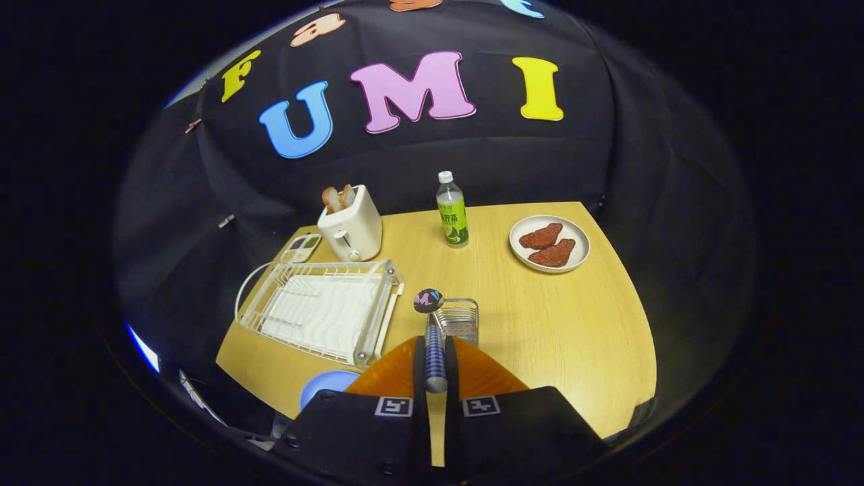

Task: Take the plate from the dish rack, then take the spoon from the basket and place it into the plate.

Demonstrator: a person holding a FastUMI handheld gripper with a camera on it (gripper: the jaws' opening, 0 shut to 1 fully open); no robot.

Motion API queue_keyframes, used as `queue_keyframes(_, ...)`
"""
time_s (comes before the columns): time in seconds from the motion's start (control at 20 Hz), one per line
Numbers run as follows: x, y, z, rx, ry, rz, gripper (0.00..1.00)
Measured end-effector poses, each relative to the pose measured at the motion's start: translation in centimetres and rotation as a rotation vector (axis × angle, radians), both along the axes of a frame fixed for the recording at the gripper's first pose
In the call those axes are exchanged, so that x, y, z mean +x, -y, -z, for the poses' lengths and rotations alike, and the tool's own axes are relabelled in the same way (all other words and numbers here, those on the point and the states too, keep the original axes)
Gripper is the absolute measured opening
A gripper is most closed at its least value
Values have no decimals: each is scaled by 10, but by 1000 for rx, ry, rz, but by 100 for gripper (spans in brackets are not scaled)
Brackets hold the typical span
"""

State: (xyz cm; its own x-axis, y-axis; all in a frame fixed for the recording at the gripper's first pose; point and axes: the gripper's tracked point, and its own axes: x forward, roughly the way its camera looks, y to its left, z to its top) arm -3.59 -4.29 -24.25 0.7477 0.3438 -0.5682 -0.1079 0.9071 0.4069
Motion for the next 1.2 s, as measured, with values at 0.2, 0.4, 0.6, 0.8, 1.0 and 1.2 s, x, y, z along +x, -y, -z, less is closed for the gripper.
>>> queue_keyframes(0.2,-26,-37,-33,95,44,-70,12)
queue_keyframes(0.4,-63,-88,-41,124,93,-245,12)
queue_keyframes(0.6,-102,-135,-13,106,66,-408,12)
queue_keyframes(0.8,-123,-161,42,-13,-15,-490,12)
queue_keyframes(1.0,-124,-181,81,-54,-76,-487,12)
queue_keyframes(1.2,-121,-190,104,-72,-97,-467,12)
